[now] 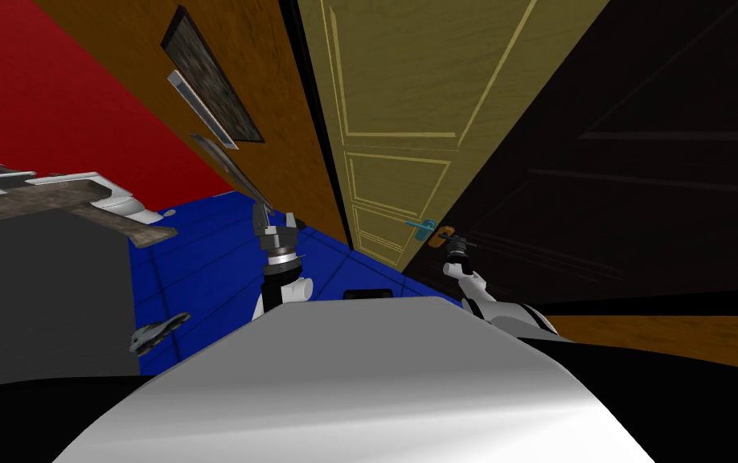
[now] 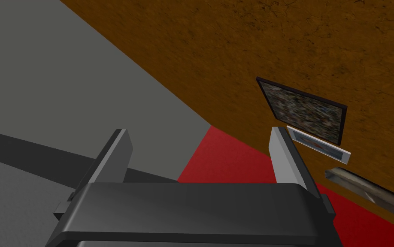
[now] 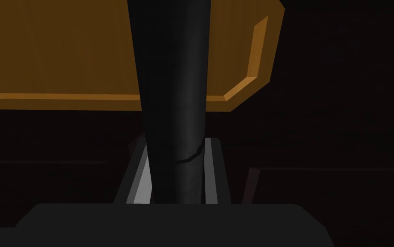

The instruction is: Pull the door open

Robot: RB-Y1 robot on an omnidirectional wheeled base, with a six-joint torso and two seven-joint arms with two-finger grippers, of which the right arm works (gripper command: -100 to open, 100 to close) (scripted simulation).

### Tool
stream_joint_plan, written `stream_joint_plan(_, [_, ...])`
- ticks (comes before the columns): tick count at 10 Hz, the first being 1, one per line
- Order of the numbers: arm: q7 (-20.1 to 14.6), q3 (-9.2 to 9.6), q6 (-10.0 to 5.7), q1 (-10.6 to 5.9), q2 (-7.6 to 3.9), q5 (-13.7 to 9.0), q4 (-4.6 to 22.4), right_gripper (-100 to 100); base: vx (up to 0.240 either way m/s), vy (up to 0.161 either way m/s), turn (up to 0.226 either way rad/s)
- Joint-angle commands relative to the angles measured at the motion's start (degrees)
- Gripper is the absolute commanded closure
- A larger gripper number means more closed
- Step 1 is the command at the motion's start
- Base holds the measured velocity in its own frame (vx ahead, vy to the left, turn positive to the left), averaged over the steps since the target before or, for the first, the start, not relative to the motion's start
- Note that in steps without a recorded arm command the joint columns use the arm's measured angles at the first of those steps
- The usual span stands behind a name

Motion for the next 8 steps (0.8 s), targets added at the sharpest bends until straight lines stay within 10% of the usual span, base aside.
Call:
stream_joint_plan(1, [0.0, 0.0, 0.03, 0.16, 0.0, 0.0, 0.1, 100, -0.165, -0.003, 0.044])
stream_joint_plan(8, [0.0, 0.06, 0.02, 0.17, -0.03, 0.0, 0.1, 100, -0.202, 0.009, 0.02])
